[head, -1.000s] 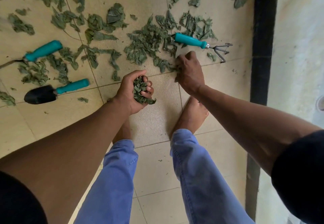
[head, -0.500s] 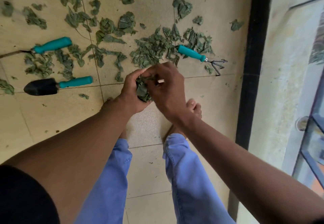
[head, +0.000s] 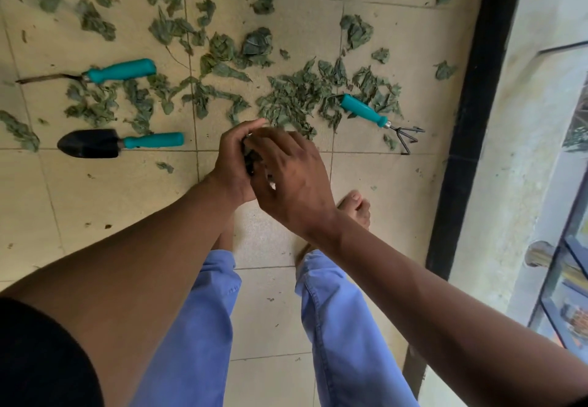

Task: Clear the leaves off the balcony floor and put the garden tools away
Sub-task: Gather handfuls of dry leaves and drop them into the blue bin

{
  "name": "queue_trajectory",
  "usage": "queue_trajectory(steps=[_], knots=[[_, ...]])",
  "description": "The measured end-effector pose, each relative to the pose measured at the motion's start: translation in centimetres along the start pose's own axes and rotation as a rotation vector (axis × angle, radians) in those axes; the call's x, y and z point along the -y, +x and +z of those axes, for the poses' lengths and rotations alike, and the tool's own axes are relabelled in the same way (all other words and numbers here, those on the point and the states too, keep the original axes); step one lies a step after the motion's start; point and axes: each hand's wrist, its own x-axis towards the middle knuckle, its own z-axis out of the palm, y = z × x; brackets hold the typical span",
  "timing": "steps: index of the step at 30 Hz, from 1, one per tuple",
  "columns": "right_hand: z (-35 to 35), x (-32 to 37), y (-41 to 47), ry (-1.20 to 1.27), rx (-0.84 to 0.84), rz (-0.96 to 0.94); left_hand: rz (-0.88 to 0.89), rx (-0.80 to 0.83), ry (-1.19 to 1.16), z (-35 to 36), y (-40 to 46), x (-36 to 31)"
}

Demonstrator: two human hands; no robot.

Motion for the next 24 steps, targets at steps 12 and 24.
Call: queue_trajectory(steps=[12, 24], knots=[[3.3, -10.3, 6.2, -0.387, 0.305, 0.109, -0.067, -0.023, -0.133, -2.6, 1.8, -2.0], [6.7, -11.6, 6.4, -0.159, 0.179, 0.202, -0.044, -0.040, -0.194, -5.9, 0.3, -1.9]])
